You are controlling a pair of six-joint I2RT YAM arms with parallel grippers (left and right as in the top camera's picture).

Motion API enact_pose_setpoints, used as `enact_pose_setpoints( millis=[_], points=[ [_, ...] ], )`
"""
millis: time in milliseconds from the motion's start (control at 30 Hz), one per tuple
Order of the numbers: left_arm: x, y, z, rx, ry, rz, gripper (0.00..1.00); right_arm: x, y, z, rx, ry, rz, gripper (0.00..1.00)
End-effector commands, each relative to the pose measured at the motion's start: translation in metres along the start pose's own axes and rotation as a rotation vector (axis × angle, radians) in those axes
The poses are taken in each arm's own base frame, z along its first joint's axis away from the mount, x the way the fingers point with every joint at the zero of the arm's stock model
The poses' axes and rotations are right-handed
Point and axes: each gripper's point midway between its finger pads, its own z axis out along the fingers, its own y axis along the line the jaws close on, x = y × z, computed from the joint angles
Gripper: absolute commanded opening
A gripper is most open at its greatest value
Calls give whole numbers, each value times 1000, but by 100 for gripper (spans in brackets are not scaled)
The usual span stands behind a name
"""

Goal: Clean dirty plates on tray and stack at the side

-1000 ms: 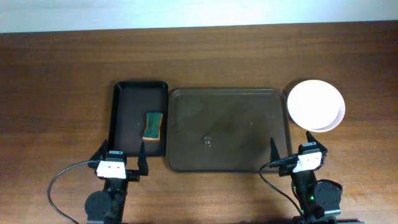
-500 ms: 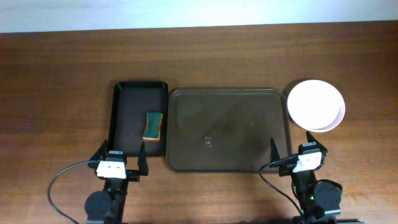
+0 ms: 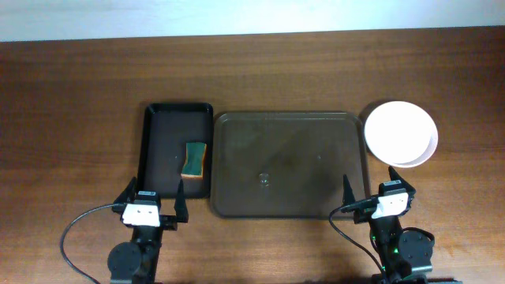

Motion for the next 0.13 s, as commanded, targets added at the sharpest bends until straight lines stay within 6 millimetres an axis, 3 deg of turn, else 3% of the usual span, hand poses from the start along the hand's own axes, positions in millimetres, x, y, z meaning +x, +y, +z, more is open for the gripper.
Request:
enact_pose_setpoints(
  millis=[0,100],
  points=[
    [1,-1,0,9,-2,18,100,1,0,0,1,0,-3,99],
    [1,-1,0,9,-2,18,100,1,0,0,1,0,-3,99]
  ],
)
